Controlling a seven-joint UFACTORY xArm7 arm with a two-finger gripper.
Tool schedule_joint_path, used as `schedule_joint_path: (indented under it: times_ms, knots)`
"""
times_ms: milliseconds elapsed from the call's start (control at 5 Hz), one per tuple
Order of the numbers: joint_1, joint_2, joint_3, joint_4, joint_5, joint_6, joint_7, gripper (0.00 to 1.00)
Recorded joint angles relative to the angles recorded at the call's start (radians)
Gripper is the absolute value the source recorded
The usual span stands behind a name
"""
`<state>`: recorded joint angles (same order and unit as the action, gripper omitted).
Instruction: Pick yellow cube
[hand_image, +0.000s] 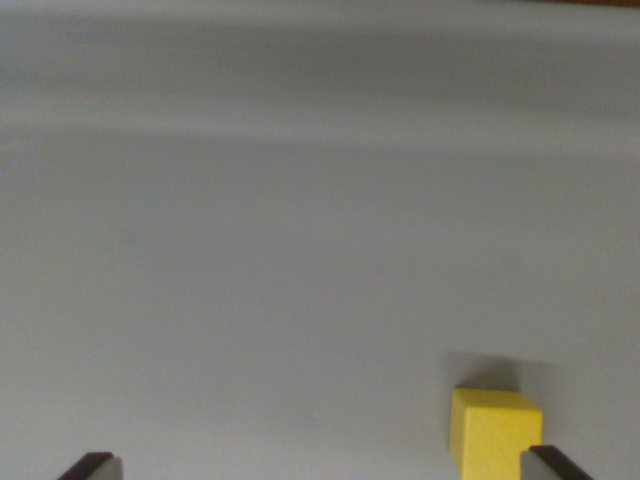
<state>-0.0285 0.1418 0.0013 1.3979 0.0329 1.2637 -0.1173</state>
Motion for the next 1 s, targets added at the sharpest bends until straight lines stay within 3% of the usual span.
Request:
schedule_joint_path:
  times_ms: [200,400,600,800,1000]
  knots:
    - [0.0,0.0,0.0,0.0,0.0,0.0,0.0,0.0]
    - [-0.012,0.023,-0.007,-0.034,0.0088,-0.047,-0.025,0.0]
    - [-0.012,0.023,-0.007,-0.034,0.0088,-0.047,-0.025,0.0]
    - [-0.0239,0.046,-0.014,-0.067,0.0175,-0.093,-0.049,0.0]
    - [-0.0239,0.046,-0.014,-0.067,0.0175,-0.093,-0.049,0.0]
